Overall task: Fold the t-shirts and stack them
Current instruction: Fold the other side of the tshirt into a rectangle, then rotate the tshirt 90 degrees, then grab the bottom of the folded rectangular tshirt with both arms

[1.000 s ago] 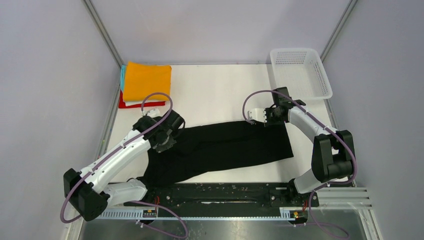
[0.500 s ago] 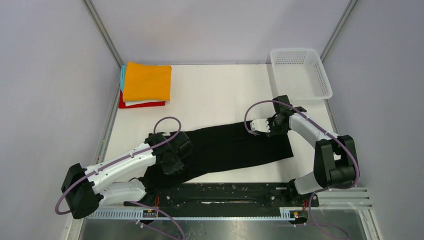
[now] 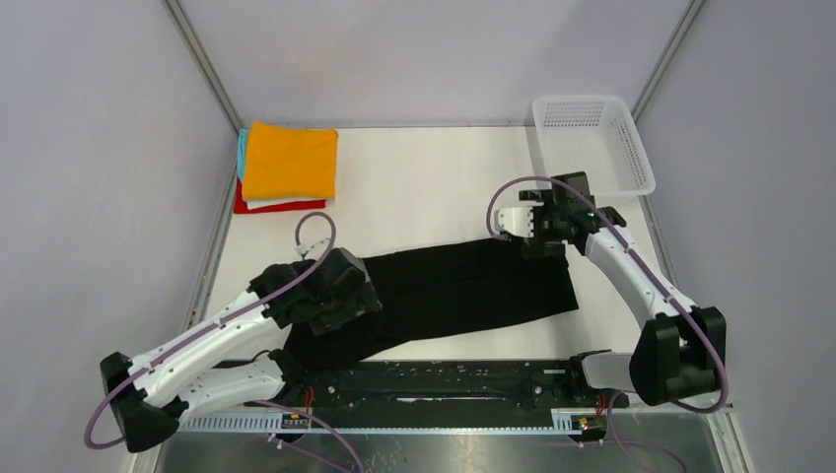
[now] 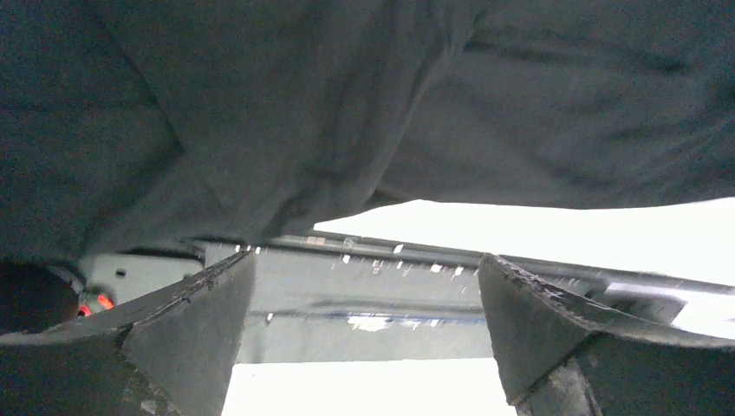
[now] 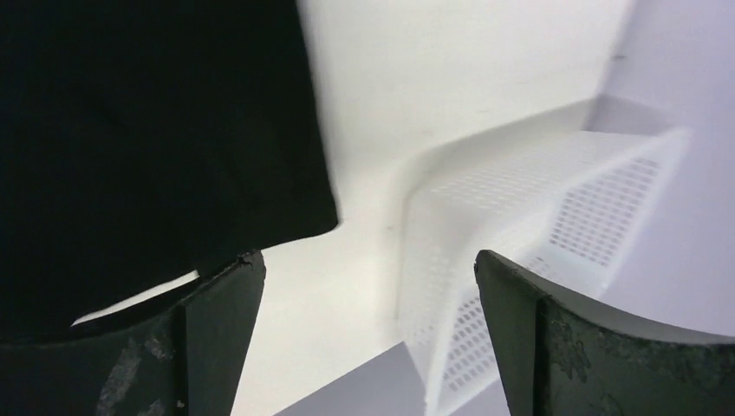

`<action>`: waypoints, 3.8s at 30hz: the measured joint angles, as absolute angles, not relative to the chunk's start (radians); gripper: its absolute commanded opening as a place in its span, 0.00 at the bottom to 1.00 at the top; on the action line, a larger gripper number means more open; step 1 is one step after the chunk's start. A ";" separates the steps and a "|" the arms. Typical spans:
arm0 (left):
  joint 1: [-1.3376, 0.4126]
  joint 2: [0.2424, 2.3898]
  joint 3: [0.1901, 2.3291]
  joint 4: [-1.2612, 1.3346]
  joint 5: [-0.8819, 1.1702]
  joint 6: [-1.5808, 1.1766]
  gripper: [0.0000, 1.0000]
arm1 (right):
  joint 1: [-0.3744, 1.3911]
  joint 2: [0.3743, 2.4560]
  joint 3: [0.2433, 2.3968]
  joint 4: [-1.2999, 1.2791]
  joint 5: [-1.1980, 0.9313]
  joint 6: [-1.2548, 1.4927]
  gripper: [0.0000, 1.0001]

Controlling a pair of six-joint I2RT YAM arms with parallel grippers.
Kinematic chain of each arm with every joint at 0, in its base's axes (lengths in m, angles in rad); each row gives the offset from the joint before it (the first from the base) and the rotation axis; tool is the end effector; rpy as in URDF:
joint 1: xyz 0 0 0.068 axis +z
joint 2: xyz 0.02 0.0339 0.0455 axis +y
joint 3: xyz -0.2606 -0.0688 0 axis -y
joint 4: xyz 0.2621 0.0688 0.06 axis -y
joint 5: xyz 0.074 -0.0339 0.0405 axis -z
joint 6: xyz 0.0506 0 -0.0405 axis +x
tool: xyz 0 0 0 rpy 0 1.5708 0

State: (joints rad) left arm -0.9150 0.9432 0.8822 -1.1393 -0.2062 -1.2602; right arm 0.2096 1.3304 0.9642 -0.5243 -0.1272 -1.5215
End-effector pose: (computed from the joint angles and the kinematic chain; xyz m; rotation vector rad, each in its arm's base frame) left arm 0.1161 -0.1339 0.2532 -0.5288 2.7203 -0.3266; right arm 0.2943 0.0692 0.2322 -1.9377 1.5757 -0.4129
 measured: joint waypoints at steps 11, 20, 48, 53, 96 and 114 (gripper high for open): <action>-0.484 1.023 0.636 -0.741 -0.120 -1.100 0.99 | 0.209 1.328 1.147 -0.029 -0.147 -0.649 1.00; -0.369 1.295 0.626 -0.458 -0.025 -1.036 0.99 | 0.210 1.302 0.896 0.057 -0.253 0.163 0.99; -0.303 2.806 2.437 -0.056 0.422 -1.247 0.99 | 0.599 1.636 0.841 -0.080 -0.378 0.587 0.99; -0.305 2.885 2.499 0.084 0.406 -1.358 0.99 | 0.725 1.659 0.875 -0.097 -0.450 0.600 0.99; -0.668 1.110 0.718 -0.334 0.004 -0.844 0.98 | 0.700 0.719 0.354 -0.201 0.220 0.611 1.00; -0.821 1.175 0.491 -0.264 0.114 -0.932 0.71 | 0.699 0.792 0.301 -0.220 0.030 0.708 0.75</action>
State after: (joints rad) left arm -0.8211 1.1748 0.4908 -0.2642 0.1139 -0.9318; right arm 0.6991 0.7921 0.3008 -0.2203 0.0303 0.7078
